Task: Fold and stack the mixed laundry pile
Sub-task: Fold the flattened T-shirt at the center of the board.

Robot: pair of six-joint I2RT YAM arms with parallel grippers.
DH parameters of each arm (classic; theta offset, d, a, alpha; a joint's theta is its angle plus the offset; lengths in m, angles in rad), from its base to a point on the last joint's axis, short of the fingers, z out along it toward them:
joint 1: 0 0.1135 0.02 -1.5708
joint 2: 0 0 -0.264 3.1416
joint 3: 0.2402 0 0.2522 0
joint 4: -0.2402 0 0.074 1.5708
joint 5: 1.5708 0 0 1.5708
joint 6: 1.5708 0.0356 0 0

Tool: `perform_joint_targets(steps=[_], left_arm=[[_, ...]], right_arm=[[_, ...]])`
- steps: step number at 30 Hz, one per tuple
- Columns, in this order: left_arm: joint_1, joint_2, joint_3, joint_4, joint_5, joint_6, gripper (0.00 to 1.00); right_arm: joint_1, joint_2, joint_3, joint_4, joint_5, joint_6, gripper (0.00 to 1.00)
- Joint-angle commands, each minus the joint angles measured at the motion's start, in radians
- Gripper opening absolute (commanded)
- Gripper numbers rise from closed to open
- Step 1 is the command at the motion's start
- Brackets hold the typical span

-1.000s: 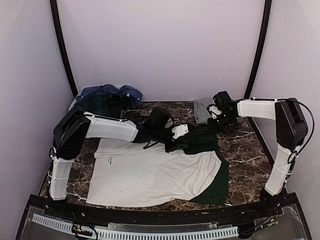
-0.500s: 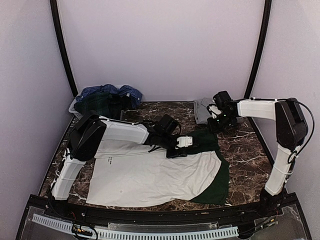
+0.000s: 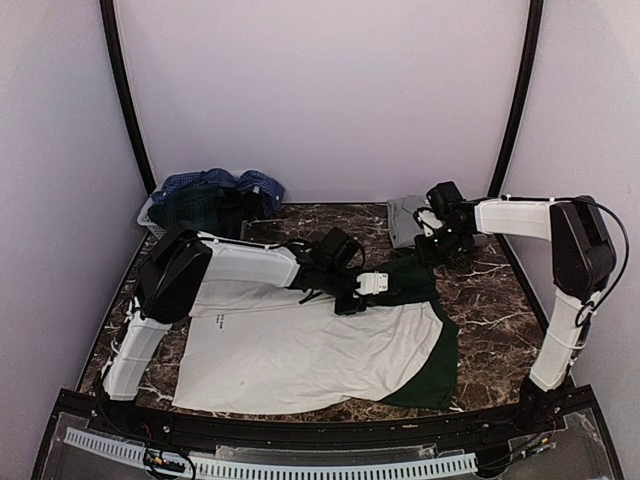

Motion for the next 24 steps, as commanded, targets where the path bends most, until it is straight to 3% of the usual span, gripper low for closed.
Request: perform_joint_targets(steps=[1, 13, 21, 22, 24], left_arm=[[-0.024, -0.193, -0.076, 0.01, 0.087, -0.054, 0.0], [-0.024, -0.455, -0.247, 0.107, 0.178, -0.239, 0.0], [-0.031, -0.553, -0.331, 0.144, 0.283, -0.369, 0.0], [-0.038, -0.56, -0.338, 0.141, 0.294, -0.381, 0.0], [-0.05, -0.567, -0.362, 0.133, 0.304, -0.391, 0.0]], right_arm=[[-0.013, -0.016, 0.006, 0.027, 0.002, -0.014, 0.0], [-0.049, -0.038, 0.028, 0.062, -0.003, -0.05, 0.0], [-0.048, -0.164, -0.077, 0.057, -0.086, -0.037, 0.0], [-0.048, -0.177, -0.09, 0.045, -0.108, -0.034, 0.01], [-0.042, -0.209, -0.116, 0.019, -0.133, -0.019, 0.15]])
